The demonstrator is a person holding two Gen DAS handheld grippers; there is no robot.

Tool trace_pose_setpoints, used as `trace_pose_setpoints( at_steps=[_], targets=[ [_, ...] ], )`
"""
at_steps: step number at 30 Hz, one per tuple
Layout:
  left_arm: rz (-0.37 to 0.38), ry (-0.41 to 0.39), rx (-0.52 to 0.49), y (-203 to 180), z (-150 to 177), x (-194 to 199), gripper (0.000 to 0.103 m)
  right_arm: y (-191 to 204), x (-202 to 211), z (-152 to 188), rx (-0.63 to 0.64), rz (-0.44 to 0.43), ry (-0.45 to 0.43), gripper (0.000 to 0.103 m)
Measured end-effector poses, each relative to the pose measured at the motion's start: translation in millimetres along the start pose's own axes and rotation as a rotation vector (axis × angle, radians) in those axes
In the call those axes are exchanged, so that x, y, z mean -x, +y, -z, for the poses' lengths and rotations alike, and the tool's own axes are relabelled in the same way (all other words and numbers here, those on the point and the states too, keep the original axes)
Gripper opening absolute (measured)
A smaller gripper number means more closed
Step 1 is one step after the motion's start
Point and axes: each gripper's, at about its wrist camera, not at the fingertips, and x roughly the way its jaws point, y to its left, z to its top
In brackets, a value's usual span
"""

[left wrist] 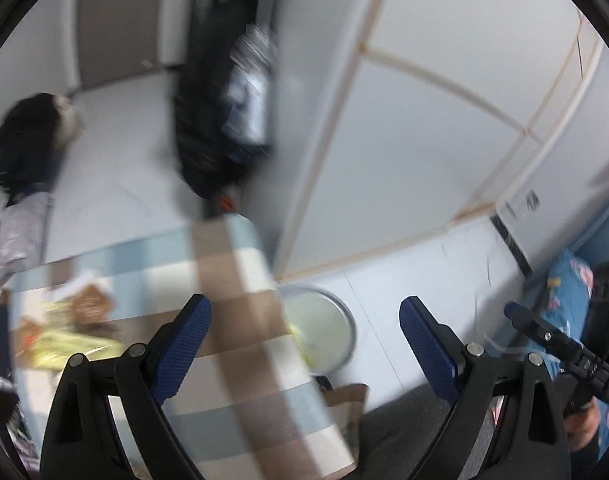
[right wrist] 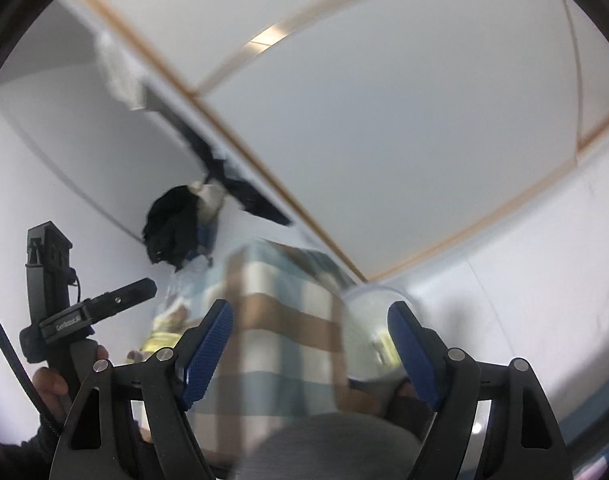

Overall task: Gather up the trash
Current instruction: 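Move both tools back over the table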

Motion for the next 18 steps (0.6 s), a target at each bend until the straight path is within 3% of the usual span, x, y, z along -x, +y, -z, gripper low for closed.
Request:
trace_pose_setpoints(
  at_steps=[8,12,18],
  targets=[
    [-0.158,-0.211,0.129,64,40,101,0.093,134,17,27,0.185,-0.080,-0.035,0.082],
    [-0.202,-0.237,0.209,101,66,126,0.093,194,12,50,0.279,-0.124,-0.046,0.082],
    [-0.257,-0.270,0.266,127,94,144,0.093,244,-2,84,0.340,-0.188,0.001,0.082]
  ],
)
